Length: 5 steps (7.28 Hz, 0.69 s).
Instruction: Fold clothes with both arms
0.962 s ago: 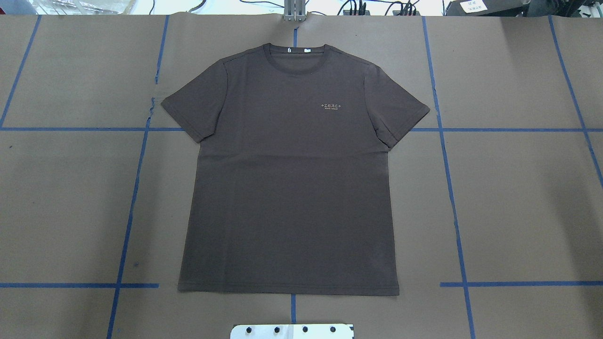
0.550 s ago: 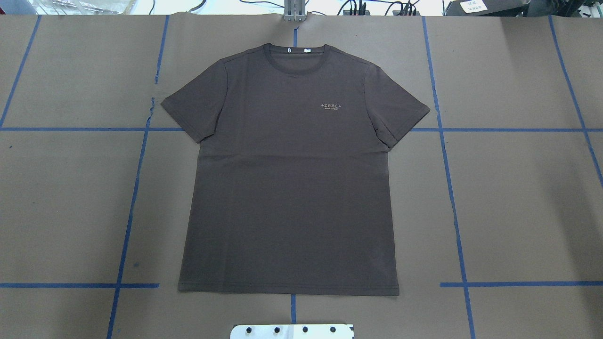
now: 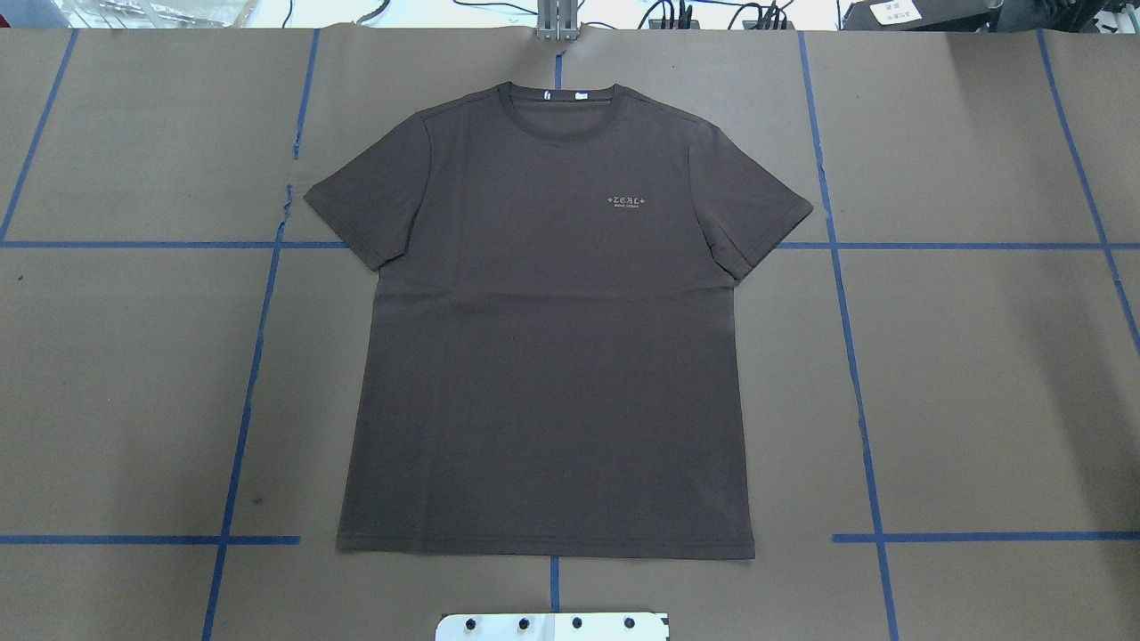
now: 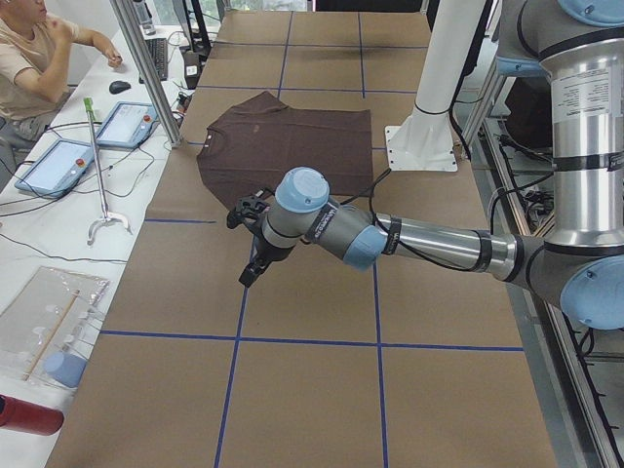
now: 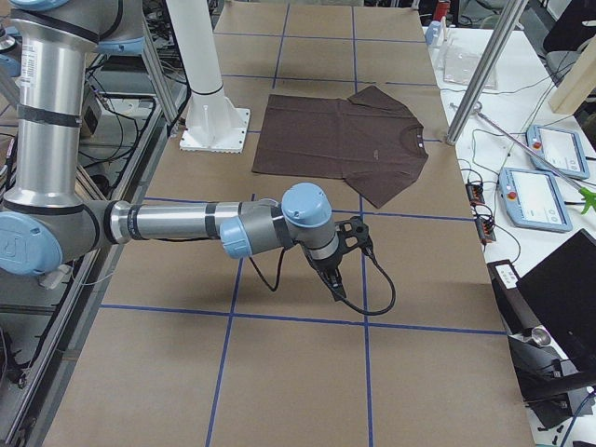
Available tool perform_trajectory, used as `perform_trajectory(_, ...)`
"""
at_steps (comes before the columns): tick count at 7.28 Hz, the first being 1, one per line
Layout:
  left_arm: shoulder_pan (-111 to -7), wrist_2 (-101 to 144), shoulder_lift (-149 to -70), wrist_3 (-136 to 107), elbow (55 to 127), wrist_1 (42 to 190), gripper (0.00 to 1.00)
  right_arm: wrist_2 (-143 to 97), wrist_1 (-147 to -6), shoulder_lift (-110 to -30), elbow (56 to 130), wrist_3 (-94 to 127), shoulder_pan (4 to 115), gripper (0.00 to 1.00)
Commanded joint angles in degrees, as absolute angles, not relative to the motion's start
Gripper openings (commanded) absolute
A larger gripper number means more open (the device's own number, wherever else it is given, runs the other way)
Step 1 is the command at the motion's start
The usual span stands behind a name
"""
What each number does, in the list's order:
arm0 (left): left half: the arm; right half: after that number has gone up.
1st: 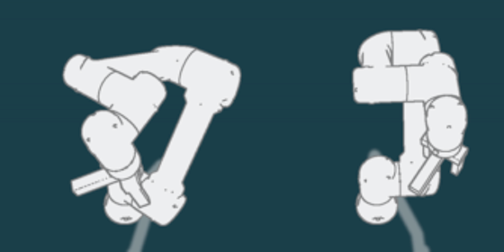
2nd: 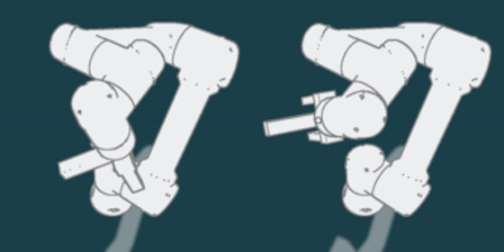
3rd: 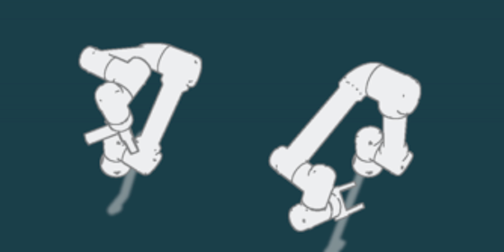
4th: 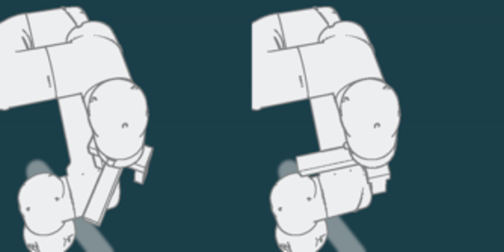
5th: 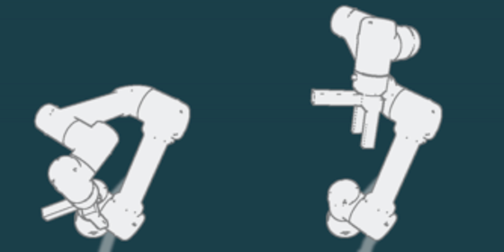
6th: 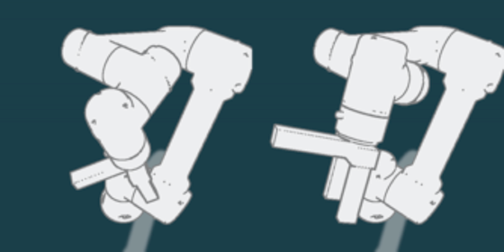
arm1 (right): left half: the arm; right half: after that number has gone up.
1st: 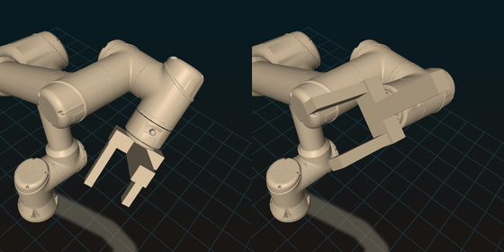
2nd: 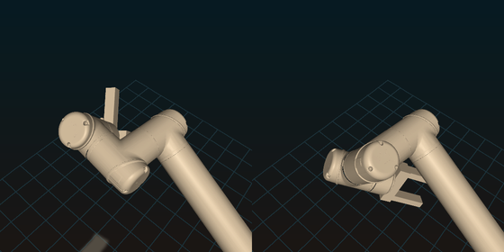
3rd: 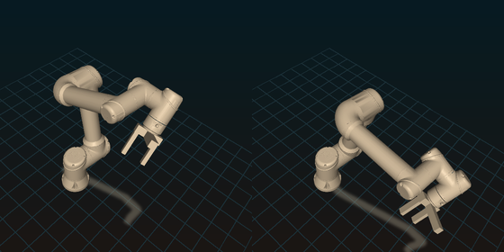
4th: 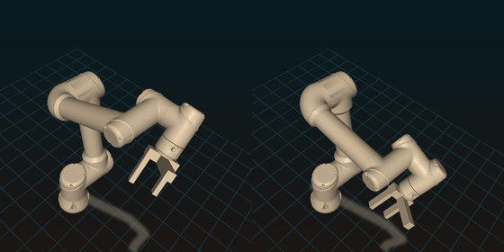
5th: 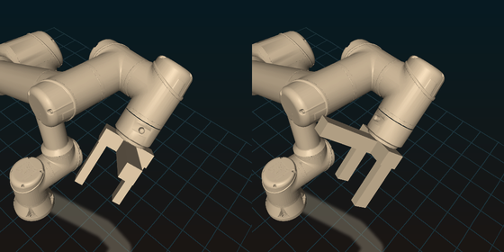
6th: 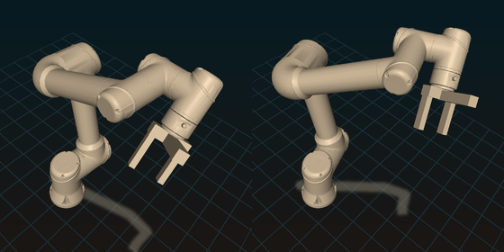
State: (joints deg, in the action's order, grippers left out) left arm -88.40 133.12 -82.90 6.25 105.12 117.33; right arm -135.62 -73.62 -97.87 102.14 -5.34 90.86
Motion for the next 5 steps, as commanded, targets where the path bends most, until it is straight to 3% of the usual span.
perform_trajectory(1, -88.4, 133.2, -83.8, 4.9, 101.9, 124.7, 1.0, -137.9, -72.4, -94.2, 100.0, -2.0, 90.6, 1.0)
perform_trajectory(3, -88.4, 133.2, -83.9, 4.2, 102.2, 125.5, 1.0, -137.2, -66.6, -86.2, 96.7, 17.8, 83.6, 1.0)
perform_trajectory(5, -88.3, 133.2, -84.1, -1.1, 102.7, 126.4, 1.0, -133.7, -55.0, -76.4, 86.3, 34.9, 76.3, 1.0)
